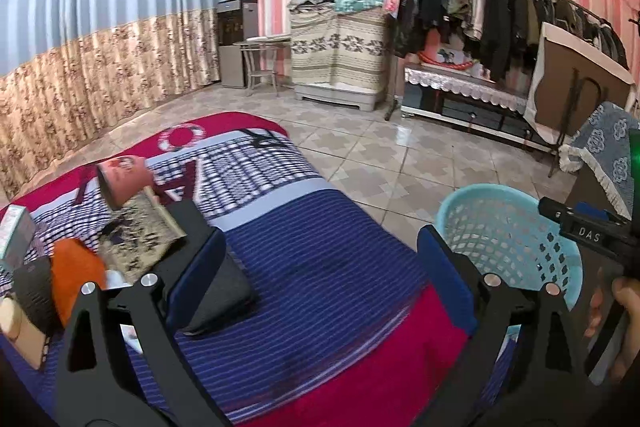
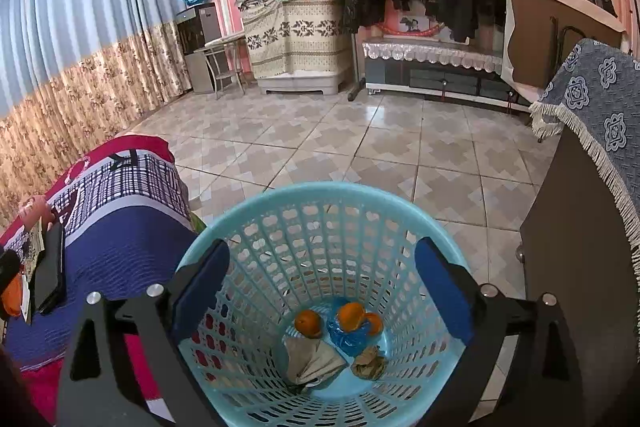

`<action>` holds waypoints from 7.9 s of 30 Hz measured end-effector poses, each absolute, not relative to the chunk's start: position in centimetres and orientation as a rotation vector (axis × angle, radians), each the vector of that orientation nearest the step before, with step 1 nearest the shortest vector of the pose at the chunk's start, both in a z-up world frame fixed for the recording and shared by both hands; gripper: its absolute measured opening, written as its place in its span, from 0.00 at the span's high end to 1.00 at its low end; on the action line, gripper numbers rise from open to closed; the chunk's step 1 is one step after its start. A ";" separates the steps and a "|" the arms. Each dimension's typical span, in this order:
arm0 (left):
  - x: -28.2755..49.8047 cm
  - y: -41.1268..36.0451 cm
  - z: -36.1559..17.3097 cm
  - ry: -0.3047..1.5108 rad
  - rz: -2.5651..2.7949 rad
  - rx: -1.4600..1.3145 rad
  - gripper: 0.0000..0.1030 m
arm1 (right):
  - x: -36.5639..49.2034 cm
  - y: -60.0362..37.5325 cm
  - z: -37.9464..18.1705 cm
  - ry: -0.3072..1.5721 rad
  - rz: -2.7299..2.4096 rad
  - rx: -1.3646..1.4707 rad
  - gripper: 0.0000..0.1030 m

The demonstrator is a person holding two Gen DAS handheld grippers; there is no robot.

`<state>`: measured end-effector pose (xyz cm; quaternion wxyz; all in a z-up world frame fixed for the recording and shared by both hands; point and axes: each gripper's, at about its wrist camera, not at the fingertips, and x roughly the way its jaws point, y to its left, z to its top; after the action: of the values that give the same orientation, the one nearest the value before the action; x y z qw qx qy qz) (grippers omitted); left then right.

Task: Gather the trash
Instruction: 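Move the left tool to the brown tray and grasp the white round lid, then grasp the orange mesh bag with the right tool while the left tool holds the white lid, then carry the white lid and orange mesh bag over the basket and open both tools, then move both tools back over the cluttered bed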

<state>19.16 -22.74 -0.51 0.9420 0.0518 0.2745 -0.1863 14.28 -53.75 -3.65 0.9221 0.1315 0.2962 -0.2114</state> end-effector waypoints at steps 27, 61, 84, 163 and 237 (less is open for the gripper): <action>16.1 -2.1 -0.1 0.561 -0.047 0.045 0.06 | 16.5 -38.3 -0.7 0.527 -0.227 0.042 0.05; 17.7 13.4 -5.5 0.664 0.223 -0.049 0.07 | 20.0 -22.3 -4.1 0.612 0.146 -0.085 0.05; 22.7 13.6 -8.6 0.820 0.099 -0.074 0.34 | 21.4 -19.7 -5.8 0.677 0.226 -0.130 0.05; 20.5 -15.5 2.1 0.523 -0.256 0.051 0.41 | 9.8 -47.8 -0.4 0.524 -0.219 0.106 0.88; 18.0 -17.9 0.8 0.492 -0.247 0.146 0.06 | 12.3 -50.4 -1.3 0.559 -0.369 0.135 0.11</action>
<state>18.03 -17.88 0.82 0.9597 0.0722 0.2428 -0.1217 12.31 -50.44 -1.28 0.9422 0.0662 0.2740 -0.1809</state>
